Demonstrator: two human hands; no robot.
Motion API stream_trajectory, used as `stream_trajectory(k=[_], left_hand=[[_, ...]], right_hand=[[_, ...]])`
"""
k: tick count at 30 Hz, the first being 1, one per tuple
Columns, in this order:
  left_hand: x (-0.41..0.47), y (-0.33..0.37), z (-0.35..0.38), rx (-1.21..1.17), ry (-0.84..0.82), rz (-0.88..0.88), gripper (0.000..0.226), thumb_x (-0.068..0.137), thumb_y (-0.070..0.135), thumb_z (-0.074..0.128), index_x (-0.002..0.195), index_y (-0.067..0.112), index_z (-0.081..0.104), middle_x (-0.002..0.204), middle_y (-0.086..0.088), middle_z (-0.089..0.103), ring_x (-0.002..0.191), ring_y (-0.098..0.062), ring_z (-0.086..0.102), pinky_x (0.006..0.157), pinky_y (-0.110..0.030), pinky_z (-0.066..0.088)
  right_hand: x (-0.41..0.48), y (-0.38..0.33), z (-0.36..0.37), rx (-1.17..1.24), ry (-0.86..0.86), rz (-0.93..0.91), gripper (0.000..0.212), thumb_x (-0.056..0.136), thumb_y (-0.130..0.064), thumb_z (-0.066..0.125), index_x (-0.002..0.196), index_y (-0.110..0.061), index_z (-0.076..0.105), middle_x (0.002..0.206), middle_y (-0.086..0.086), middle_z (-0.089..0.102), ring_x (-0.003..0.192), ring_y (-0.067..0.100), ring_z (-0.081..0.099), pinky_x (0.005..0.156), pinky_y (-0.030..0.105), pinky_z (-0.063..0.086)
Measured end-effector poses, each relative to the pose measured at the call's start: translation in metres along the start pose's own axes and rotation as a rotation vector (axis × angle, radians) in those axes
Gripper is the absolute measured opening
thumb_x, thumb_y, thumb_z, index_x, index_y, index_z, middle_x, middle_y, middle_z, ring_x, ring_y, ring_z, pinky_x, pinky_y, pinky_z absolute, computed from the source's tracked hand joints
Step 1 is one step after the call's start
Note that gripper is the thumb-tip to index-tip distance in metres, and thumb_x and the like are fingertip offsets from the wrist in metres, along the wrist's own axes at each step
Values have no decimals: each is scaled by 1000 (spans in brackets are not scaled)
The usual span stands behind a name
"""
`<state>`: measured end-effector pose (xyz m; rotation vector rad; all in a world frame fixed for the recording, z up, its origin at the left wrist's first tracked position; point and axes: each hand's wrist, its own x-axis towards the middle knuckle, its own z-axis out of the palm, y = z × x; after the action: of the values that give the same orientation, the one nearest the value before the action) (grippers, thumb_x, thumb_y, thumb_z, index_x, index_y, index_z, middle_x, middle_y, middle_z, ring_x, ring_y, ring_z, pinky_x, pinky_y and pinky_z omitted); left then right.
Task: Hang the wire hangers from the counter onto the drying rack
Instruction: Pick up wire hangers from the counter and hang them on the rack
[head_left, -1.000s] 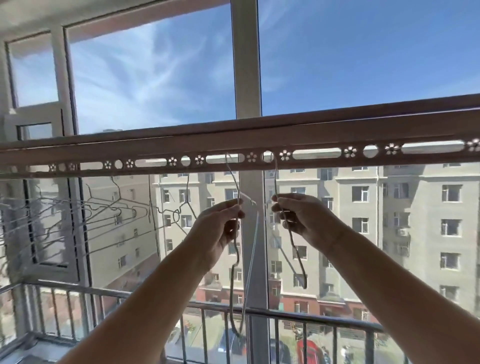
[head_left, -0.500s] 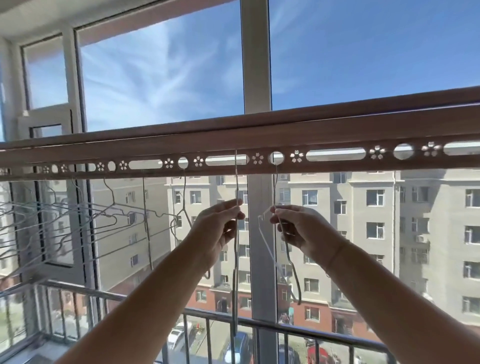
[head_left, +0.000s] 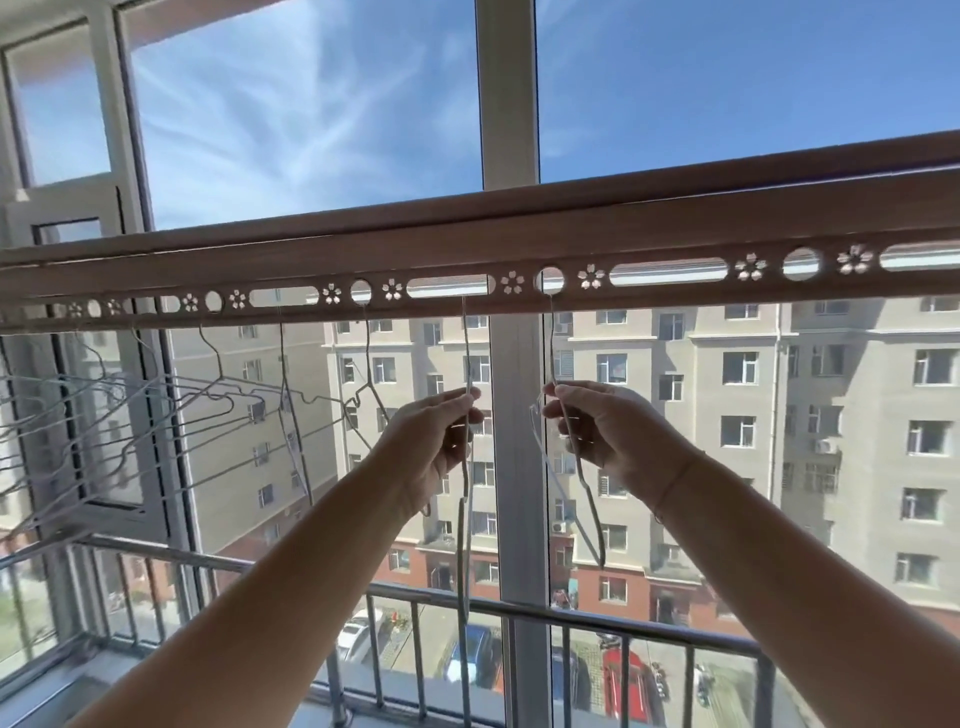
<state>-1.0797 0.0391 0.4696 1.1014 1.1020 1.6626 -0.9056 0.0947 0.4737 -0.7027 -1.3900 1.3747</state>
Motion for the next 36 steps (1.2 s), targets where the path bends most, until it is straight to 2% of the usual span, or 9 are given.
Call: stream_trajectory(k=[6, 13, 16, 19, 22, 25, 28, 31, 36], left_hand=[[-19, -9, -15, 47, -14, 30, 20, 96, 16, 46, 103, 9, 64, 76, -3, 59, 62, -11, 50, 59, -22, 39], [-61, -35, -50, 132, -60, -30, 18, 95, 18, 49, 103, 12, 65, 85, -4, 61, 78, -16, 55, 69, -26, 45], [-83, -56, -62, 181, -71, -82, 18, 95, 16, 50, 105, 13, 64, 87, -3, 61, 79, -15, 55, 68, -26, 45], [-104, -86, -67, 227, -115, -159, 15, 94, 16, 51, 102, 15, 64, 88, -3, 62, 78, -15, 55, 67, -25, 43], [-126, -121, -61, 295, -210, -226, 17, 93, 18, 52, 106, 17, 63, 98, -5, 65, 87, -17, 58, 75, -29, 45], [-146, -156, -45, 369, -340, -243, 14, 91, 24, 57, 104, 24, 63, 109, -2, 67, 102, -18, 59, 87, -32, 44], [-167, -181, -20, 413, -468, -266, 30, 90, 26, 59, 120, 23, 57, 120, 2, 63, 110, -13, 56, 92, -30, 42], [-194, -197, 10, 418, -595, -260, 41, 91, 22, 58, 131, 15, 50, 119, 2, 60, 102, -5, 57, 84, -16, 43], [-234, -231, 66, 401, -718, -266, 41, 90, 13, 59, 130, 9, 50, 121, -8, 60, 106, -12, 58, 73, -3, 47]], right_hand=[[-12, 10, 0, 41, 40, 22, 16, 92, -13, 50, 100, -8, 63, 71, 2, 64, 54, 6, 52, 46, 17, 40], [-49, 55, -14, -116, 249, 33, 15, 90, -19, 54, 76, -18, 61, 71, -1, 58, 64, 9, 50, 64, 24, 36], [-72, 77, -23, -171, 321, 58, 17, 89, -20, 56, 72, -20, 56, 69, -2, 53, 63, 8, 46, 59, 24, 33], [-101, 98, -30, -191, 345, 61, 3, 87, -19, 59, 84, -19, 60, 74, -4, 54, 69, 8, 48, 59, 22, 35], [-136, 117, -44, -243, 350, 51, 28, 84, -21, 64, 110, -11, 59, 92, 1, 61, 82, 10, 54, 63, 22, 39], [-175, 131, -57, -323, 332, 64, 38, 84, -21, 65, 119, -9, 53, 103, 6, 60, 89, 12, 55, 66, 21, 40], [-212, 144, -79, -394, 355, 99, 44, 82, -24, 68, 121, -10, 51, 111, 8, 57, 101, 19, 55, 74, 20, 44], [-247, 150, -106, -495, 426, 111, 47, 80, -26, 71, 121, -11, 52, 115, 9, 56, 108, 22, 53, 85, 26, 45], [-306, 152, -160, -615, 525, 153, 52, 81, -25, 69, 126, -11, 48, 121, 8, 49, 115, 22, 47, 95, 34, 44]])
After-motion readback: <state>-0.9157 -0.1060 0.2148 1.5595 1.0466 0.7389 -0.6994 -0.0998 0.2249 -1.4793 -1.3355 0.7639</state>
